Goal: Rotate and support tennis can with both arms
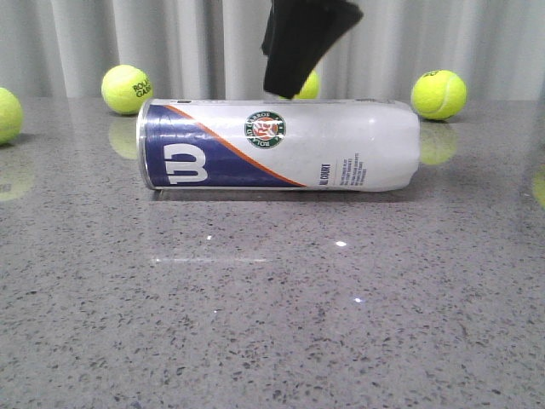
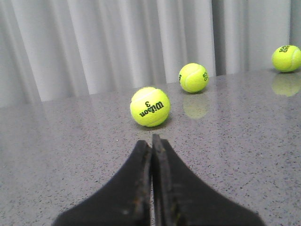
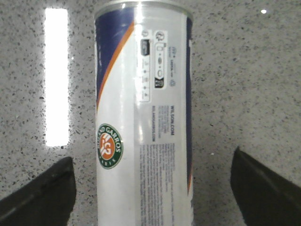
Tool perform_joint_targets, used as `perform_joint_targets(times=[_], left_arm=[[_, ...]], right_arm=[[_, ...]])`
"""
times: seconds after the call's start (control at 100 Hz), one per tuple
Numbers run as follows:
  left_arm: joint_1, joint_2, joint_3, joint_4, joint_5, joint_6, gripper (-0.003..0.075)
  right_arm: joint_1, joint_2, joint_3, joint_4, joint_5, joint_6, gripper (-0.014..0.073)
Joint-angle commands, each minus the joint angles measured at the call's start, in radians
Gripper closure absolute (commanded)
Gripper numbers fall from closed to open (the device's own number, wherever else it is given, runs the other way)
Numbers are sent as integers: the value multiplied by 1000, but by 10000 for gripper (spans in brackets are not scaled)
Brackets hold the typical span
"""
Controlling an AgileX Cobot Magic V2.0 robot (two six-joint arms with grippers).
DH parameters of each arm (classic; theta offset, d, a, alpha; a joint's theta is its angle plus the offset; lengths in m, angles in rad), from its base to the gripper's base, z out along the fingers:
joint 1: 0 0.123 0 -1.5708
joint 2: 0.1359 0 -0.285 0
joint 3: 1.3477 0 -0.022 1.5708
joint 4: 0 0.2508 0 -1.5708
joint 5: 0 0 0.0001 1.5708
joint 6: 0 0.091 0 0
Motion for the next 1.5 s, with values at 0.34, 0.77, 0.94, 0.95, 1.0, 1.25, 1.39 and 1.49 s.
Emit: perform_joint_targets(times=[0.34,0.77,0.94,0.95,1.0,1.25,1.39,1.49], left_arm=[[3,-39,47,-8,-82,-9,741],[3,-39,47,-8,-82,-9,741],[3,-39,47,-8,-82,-9,741],[3,-39,47,-8,-82,-9,741],[3,-39,47,-8,-82,-9,741],[3,-39,47,-8,-82,-9,741],[3,-39,47,-8,-82,-9,741],[3,-39,47,-8,-82,-9,741]], right_arm=[[0,-235,-29,10,-148,335,-59],[-105,-462,61,-128,-249,683,-58],[-230,-619,275,-128,-401,729,-57],[-241,-633,296,-128,-408,731,-57],[-280,-683,368,-128,-462,743,-57],[-436,-944,730,-128,-691,777,-57],[-509,-1089,910,-128,-812,829,-57],[-531,-1196,1021,-127,-875,832,-57]])
